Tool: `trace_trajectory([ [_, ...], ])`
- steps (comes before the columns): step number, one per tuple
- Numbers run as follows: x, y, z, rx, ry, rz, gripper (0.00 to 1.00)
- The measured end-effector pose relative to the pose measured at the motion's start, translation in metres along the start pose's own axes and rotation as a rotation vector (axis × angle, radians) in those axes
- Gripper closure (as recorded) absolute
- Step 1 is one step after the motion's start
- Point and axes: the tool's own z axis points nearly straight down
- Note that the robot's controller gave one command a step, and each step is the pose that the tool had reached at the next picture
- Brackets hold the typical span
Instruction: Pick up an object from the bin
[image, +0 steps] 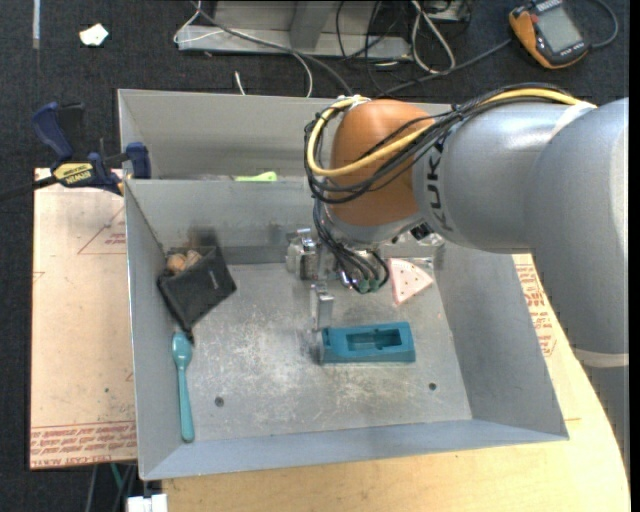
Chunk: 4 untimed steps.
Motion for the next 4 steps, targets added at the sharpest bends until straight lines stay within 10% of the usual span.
trace_trajectory([
  [1, 0.048, -0.013, -0.025, -0.006, -0.001, -0.012, 0.00],
  [2, 0.063, -0.049, 0.046, -0.008, 0.007, -0.177, 0.00],
  [3, 0.064, -0.075, 0.040, -0.014, -0.006, 0.053, 1.00],
  [4, 0.059, -0.078, 0.041, -0.008, -0.034, 0.054, 0.00],
])
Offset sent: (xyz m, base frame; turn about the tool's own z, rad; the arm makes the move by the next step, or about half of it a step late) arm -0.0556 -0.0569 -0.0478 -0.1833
